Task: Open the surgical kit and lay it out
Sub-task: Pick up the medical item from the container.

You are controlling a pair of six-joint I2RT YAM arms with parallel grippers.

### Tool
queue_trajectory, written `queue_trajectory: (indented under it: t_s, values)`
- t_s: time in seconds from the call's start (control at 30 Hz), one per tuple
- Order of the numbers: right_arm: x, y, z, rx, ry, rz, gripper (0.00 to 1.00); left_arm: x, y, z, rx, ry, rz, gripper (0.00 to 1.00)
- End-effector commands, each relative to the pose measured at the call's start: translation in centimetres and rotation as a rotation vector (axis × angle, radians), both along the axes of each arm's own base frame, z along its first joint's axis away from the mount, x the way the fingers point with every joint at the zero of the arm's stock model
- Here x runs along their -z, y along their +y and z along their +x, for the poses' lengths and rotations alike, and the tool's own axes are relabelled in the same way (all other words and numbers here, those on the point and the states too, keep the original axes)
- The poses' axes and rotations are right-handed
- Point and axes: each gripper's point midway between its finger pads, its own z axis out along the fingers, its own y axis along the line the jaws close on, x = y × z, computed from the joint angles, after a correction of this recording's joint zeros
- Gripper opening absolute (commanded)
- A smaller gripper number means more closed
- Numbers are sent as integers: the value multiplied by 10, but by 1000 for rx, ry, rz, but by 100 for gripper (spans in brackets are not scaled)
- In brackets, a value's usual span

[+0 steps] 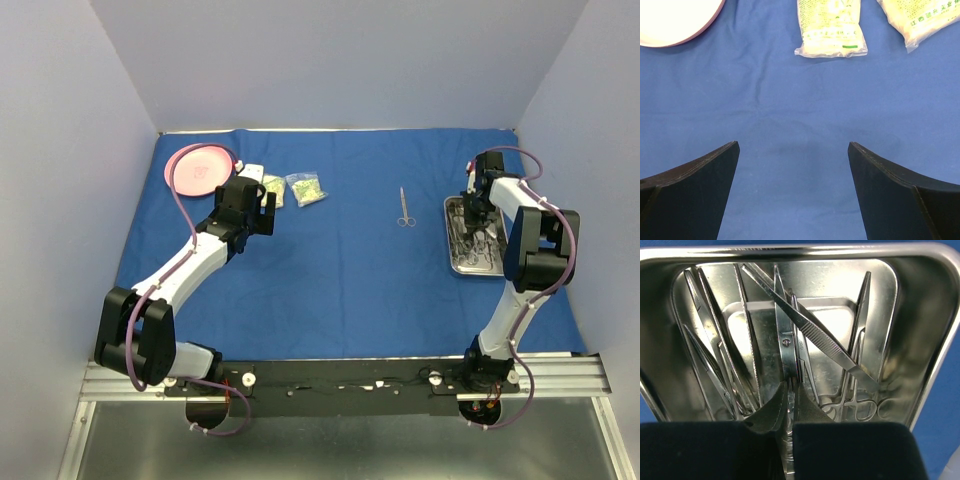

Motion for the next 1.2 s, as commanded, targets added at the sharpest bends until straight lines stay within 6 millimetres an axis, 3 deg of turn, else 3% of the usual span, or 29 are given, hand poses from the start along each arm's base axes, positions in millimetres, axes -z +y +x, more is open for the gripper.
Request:
queue_trajectory:
  t_s: [0.0,0.57,0.73,0.9,1.0,1.13,1.17]
  values:
    - [-12,4,-21,62,7,-5,3,-18,-6,4,25,-49,-17,99]
    - [-46,4,-34,196,-60,-3,1,-13,-6,5,25,-34,-12,99]
    - [-68,14,-28,190,-132,39,1,-10,-6,5,25,-26,-9,99]
    - [-92,48,-13,104,-197,74,1,-8,-7,5,25,-17,-8,99]
    - [-100,90,1,33,-237,137,1,-9,-7,6,23,-17,-11,99]
    - [-97,138,25,0,-267,193,1,-8,-7,5,23,-15,-10,99]
    - [-86,155,27,-20,-243,209,1,-9,-6,5,23,-17,-9,99]
